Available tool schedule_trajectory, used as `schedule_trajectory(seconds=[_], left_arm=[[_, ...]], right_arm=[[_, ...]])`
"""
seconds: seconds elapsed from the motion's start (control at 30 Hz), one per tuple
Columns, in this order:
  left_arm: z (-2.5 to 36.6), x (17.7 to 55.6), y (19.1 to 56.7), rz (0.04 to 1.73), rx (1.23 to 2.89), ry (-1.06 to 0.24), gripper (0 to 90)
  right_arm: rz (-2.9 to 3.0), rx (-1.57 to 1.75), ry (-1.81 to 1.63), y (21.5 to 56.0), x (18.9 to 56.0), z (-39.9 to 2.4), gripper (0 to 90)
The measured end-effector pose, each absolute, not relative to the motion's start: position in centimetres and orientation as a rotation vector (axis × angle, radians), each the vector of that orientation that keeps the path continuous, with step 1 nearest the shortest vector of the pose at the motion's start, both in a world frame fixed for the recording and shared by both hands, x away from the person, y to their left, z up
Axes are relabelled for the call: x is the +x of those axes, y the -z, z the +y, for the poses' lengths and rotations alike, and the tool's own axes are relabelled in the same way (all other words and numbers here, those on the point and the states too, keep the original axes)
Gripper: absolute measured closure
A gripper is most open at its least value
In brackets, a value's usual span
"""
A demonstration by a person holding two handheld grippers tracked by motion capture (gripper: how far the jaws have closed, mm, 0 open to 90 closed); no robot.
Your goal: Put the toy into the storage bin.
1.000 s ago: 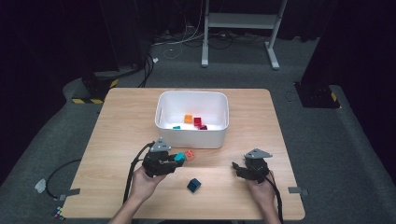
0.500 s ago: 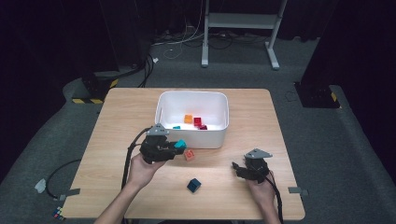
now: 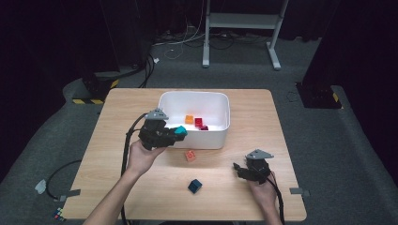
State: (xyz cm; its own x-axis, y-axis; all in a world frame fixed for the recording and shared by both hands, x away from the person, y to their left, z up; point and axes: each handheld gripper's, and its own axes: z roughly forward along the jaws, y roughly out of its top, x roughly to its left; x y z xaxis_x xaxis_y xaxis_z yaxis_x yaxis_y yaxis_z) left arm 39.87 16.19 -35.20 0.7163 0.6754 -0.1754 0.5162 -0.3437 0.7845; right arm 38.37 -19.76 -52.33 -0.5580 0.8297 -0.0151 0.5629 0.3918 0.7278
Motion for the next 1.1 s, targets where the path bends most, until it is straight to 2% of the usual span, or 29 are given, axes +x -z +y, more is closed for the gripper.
schedule_trajectory(seconds=[1.1], left_arm=[[16.0,45.2,32.8,0.992,1.990,-0.266,67.3]], right_arm=[[2.278,1.204,-0.973,52.3,38.4,-19.8,35.7]])
